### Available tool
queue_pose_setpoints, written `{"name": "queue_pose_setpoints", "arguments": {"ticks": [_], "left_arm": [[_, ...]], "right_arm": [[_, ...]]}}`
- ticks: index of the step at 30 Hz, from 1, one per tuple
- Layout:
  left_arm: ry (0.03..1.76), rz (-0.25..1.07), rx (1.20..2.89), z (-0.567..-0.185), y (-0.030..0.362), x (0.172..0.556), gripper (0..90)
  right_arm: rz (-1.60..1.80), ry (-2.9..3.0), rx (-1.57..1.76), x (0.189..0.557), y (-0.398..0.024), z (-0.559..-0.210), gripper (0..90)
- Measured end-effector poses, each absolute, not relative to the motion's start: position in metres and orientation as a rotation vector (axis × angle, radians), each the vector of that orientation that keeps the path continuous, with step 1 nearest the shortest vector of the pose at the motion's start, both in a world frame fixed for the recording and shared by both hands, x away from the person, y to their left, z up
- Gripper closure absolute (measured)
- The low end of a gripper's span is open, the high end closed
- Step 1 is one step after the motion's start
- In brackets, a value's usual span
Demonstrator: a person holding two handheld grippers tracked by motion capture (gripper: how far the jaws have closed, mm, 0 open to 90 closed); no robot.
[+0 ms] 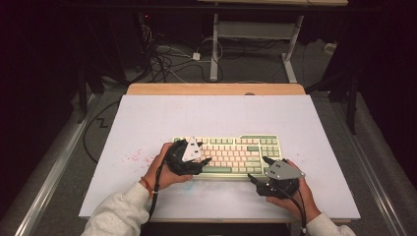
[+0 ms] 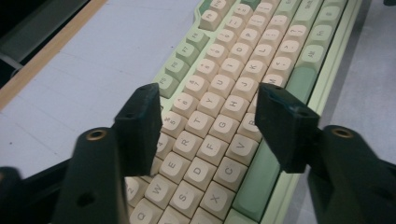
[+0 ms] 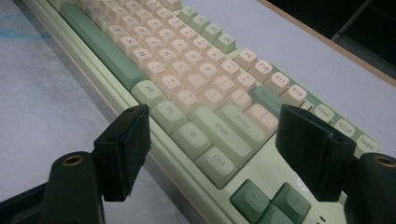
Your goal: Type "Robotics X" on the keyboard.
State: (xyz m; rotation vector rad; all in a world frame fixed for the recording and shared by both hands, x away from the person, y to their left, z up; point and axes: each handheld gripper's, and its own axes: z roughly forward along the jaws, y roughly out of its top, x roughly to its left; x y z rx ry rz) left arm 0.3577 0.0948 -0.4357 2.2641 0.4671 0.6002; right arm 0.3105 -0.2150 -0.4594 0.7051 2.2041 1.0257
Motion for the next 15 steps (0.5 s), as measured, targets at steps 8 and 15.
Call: {"name": "queue_pose_setpoints", "arguments": {"ticks": [8,15], "left_arm": [[0.488,0.659,2.242,-0.438,0.108,0.352,22.5],[0.524,0.701,2.233,-0.443,0.132,0.344,20.6]], "right_arm": [[1.023,2.206,0.704,0.310,-0.215,-0.459,29.8],[1.015,2.227,0.688,0.310,-0.213,-0.461,34.4]]}}
